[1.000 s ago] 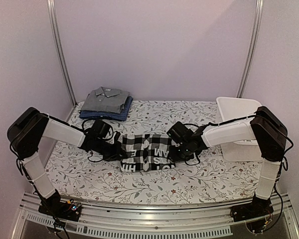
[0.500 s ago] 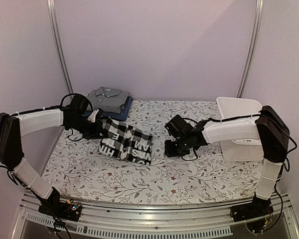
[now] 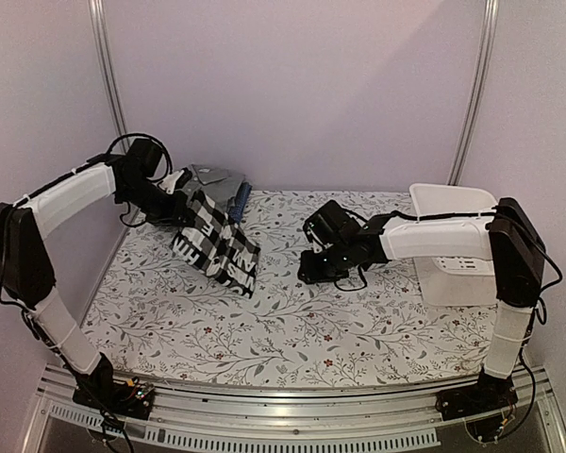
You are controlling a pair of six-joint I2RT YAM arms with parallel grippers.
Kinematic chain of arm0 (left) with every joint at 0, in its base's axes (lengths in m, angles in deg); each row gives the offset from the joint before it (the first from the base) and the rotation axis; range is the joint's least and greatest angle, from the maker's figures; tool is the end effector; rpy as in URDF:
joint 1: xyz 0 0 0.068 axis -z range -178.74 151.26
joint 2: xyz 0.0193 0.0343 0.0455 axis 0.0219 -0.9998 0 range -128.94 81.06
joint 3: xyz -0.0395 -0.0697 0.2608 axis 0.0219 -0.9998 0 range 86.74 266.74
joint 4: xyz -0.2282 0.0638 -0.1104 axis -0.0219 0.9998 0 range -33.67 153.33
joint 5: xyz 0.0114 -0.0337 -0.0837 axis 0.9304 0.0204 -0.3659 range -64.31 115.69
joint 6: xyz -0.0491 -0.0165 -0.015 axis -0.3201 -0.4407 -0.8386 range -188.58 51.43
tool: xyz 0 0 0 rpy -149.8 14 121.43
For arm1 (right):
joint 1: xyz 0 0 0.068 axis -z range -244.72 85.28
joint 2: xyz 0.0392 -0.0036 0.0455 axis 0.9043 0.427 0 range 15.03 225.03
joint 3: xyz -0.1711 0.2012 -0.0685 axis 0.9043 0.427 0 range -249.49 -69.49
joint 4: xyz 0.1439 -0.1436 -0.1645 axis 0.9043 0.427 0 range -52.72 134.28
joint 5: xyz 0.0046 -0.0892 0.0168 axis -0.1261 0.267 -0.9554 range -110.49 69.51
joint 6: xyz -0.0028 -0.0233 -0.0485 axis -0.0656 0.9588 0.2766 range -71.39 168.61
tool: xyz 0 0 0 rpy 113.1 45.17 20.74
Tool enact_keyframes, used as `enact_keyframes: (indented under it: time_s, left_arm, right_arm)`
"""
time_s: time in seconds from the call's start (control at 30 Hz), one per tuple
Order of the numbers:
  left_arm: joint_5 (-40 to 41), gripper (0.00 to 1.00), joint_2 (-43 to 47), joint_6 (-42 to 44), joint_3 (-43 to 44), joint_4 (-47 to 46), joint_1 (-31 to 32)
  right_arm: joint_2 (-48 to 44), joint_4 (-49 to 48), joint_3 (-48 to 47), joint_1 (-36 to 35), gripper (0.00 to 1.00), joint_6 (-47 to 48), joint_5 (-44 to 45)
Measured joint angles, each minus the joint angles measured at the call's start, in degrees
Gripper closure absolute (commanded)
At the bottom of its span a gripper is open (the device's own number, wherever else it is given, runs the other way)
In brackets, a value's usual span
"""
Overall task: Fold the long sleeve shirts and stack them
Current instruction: Turn over the square folded shirt at the center of the board.
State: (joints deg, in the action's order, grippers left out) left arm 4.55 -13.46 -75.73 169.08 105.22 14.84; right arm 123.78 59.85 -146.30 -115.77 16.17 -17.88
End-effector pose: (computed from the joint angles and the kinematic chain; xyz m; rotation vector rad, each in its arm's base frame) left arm 0.3321 -0.0936 0.2899 0.2757 2.6358 -0.6091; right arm 0.2579 0.3163 0.1957 -0.4020 2.5723 0.5105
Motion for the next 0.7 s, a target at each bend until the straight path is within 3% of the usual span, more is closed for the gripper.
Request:
enact_keyframes:
  time_s: [0.13,0.3,0.43,0.7]
  left_arm:
    - [1.5,1.0,-2.0,1.4,5.0,3.3,0.0]
    - [2.6,1.0,-3.9,2.1,8.2,6.6,0.0]
    - [2.9,1.0,-4.9,2.3,9.6,7.9,0.0]
    - [3.6,1.0,-6.1,2.0,11.7,10.0,0.7]
  right_arm:
    - [2.0,-1.7,-3.2,0.0,0.66,0.9,-2.4]
    - [6.2,-3.3,-6.8,0.1,0.78,1.4,-5.1]
    - [14.1,-7.8,-14.7,0.4,0.87,0.3,-8.0]
    - [31.8,-14.3,-33.1,0.5,0.92,-4.0,-13.2]
